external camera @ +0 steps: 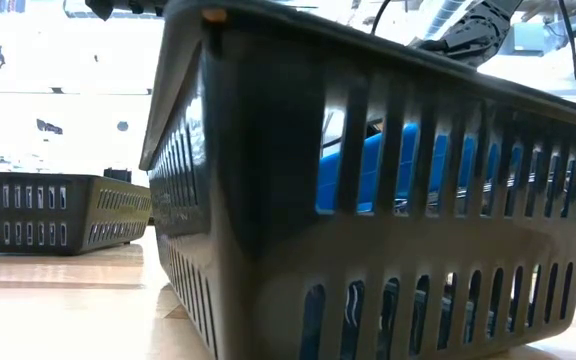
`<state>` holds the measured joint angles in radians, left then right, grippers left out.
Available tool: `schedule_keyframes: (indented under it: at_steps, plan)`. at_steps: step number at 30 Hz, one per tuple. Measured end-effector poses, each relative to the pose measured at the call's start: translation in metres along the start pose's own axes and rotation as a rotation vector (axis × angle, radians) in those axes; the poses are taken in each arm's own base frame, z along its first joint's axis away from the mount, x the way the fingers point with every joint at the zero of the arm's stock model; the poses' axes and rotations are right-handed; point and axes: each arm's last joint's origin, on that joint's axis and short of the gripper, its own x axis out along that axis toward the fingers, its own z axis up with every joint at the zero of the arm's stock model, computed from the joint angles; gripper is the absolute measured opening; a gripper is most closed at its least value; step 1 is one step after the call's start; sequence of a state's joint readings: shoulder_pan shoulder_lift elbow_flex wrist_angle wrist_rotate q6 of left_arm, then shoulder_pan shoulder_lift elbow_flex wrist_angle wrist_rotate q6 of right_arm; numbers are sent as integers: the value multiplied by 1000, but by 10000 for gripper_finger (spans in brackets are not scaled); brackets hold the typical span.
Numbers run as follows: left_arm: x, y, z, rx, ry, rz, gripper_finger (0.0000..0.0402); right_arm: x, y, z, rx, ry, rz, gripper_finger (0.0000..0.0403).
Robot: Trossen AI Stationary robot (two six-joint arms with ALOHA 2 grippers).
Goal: Pick & Place School Supplies
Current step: Put the green eraser into the left black bin
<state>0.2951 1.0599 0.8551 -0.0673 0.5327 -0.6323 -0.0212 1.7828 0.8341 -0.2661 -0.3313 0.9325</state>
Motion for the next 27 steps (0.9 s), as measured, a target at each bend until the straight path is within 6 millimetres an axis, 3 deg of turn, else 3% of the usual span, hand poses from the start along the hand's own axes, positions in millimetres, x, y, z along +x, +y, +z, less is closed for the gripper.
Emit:
schedule_keyframes:
  at_steps: [18,27]
  plan:
    - [0,0,0,-3,0,0,121,-2,13,21,46,-201,175,59]
    - [0,-1,-1,-6,20,-28,121,-2,11,21,33,-158,168,59]
